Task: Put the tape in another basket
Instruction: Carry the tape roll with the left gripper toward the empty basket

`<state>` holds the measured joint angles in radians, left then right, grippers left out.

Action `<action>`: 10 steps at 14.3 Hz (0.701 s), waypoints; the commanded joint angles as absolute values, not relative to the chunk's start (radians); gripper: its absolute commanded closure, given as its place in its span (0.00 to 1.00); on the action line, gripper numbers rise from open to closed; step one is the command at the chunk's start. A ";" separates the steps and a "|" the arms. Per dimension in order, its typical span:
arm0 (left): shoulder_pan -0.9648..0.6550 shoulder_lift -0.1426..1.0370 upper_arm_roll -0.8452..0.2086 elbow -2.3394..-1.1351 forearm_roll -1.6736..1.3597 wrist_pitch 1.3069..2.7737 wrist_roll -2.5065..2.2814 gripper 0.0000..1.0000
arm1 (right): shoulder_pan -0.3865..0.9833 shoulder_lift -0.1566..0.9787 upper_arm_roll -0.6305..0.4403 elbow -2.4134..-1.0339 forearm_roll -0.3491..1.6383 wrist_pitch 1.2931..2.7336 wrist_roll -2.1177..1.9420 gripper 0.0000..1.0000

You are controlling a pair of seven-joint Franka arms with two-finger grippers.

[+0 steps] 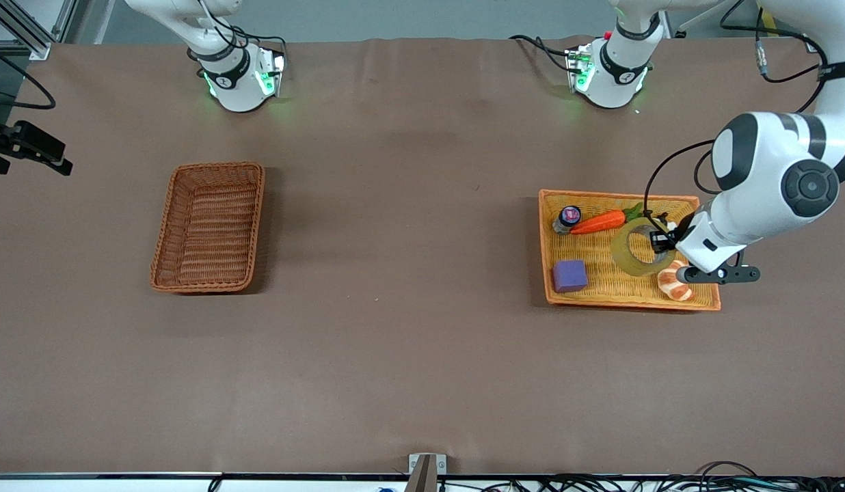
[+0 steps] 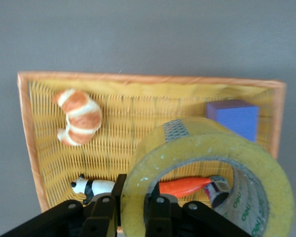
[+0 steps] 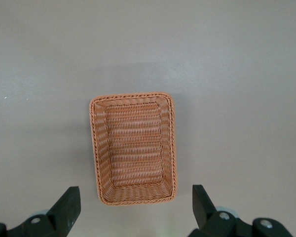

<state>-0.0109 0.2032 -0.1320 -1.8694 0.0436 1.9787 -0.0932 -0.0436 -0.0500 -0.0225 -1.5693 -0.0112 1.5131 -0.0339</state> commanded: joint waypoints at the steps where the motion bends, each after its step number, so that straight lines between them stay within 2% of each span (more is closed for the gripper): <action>1: -0.092 0.268 -0.153 -1.747 0.095 1.936 -0.106 1.00 | -0.048 -0.061 -0.015 -1.606 0.002 1.546 -0.034 0.00; 5: -0.259 0.394 -0.152 -1.591 0.086 1.936 -0.112 1.00 | -0.051 -0.063 -0.017 -1.608 0.002 1.546 -0.035 0.00; 10: -0.461 0.616 -0.150 -1.376 0.089 1.936 -0.313 0.99 | -0.058 -0.061 -0.020 -1.609 0.002 1.543 -0.046 0.00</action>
<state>-0.4049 0.5078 -0.1548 -1.5177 0.0726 1.9635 -0.2496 -0.0439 -0.0487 -0.0224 -1.5921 -0.0112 1.5341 -0.0340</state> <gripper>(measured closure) 0.784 0.000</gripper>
